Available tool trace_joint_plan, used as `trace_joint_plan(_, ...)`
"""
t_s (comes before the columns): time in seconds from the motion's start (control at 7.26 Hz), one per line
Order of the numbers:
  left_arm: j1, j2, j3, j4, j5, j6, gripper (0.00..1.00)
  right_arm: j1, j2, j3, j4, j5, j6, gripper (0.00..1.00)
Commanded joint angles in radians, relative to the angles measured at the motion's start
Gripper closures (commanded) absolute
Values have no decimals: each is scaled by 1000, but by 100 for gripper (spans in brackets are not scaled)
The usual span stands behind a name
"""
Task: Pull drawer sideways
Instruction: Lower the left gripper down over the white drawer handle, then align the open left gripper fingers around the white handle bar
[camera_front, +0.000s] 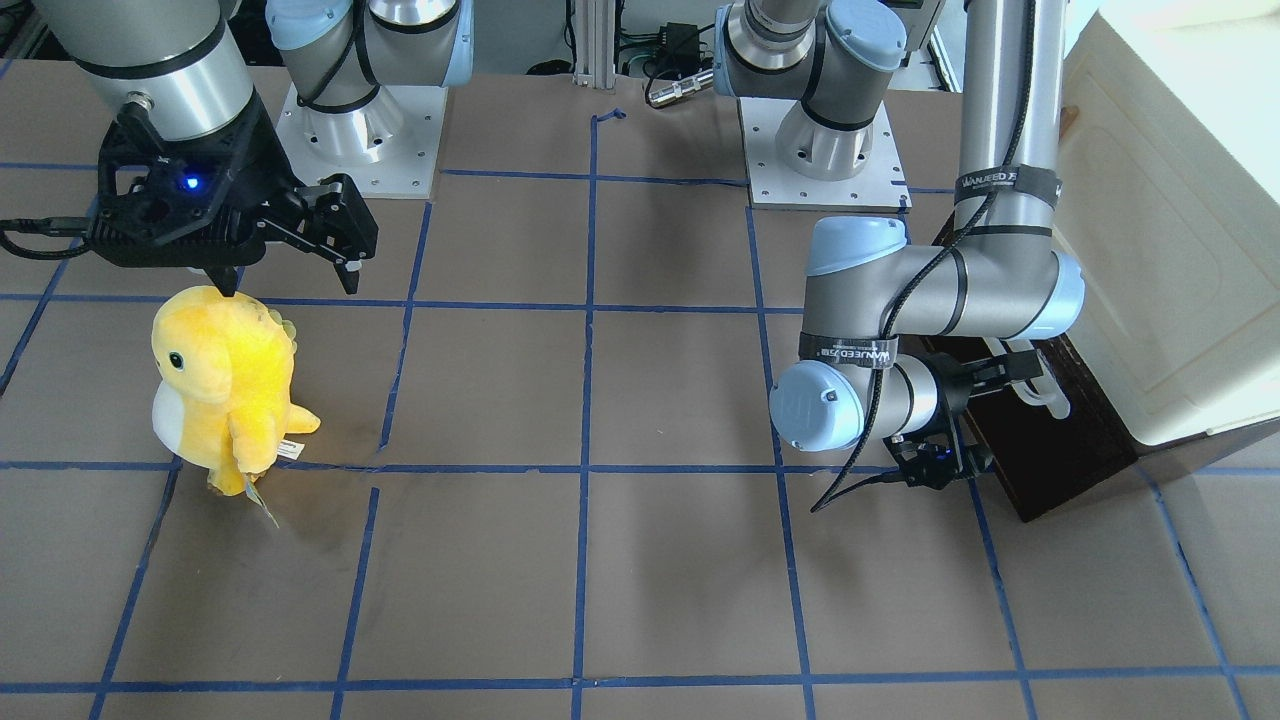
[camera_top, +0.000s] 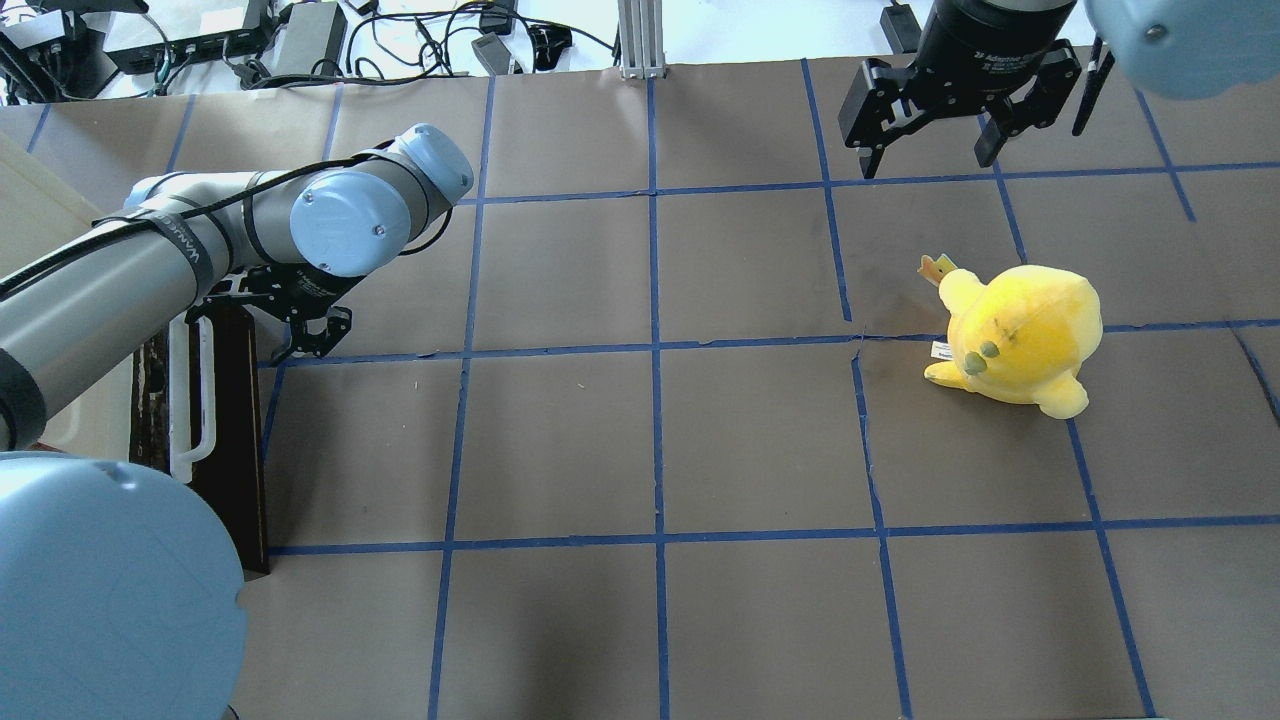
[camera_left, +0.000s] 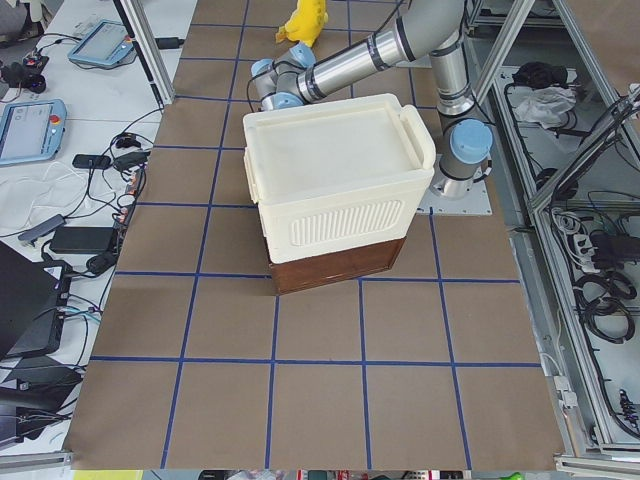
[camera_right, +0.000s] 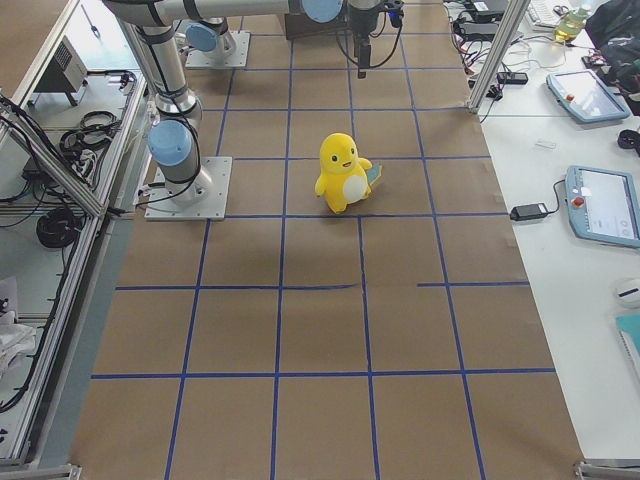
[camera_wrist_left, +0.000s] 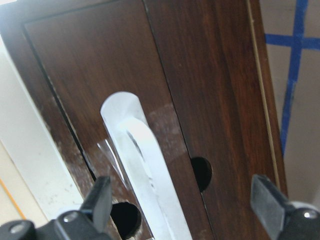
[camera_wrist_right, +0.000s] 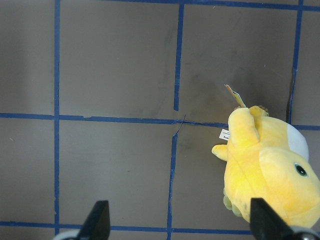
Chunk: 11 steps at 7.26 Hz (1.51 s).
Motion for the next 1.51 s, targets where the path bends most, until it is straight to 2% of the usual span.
trace_joint_plan(0.0, -1, 18, -16, -31, -16, -5, 0, 0, 0, 0, 0, 0, 1, 0)
trace_joint_plan(0.96, 39, -19, 7, -36, -24, 21, 0, 0, 0, 0, 0, 0, -1, 0)
trace_joint_plan(1.38, 25, -11, 73, -209, -19, -24, 0, 0, 0, 0, 0, 0, -1, 0)
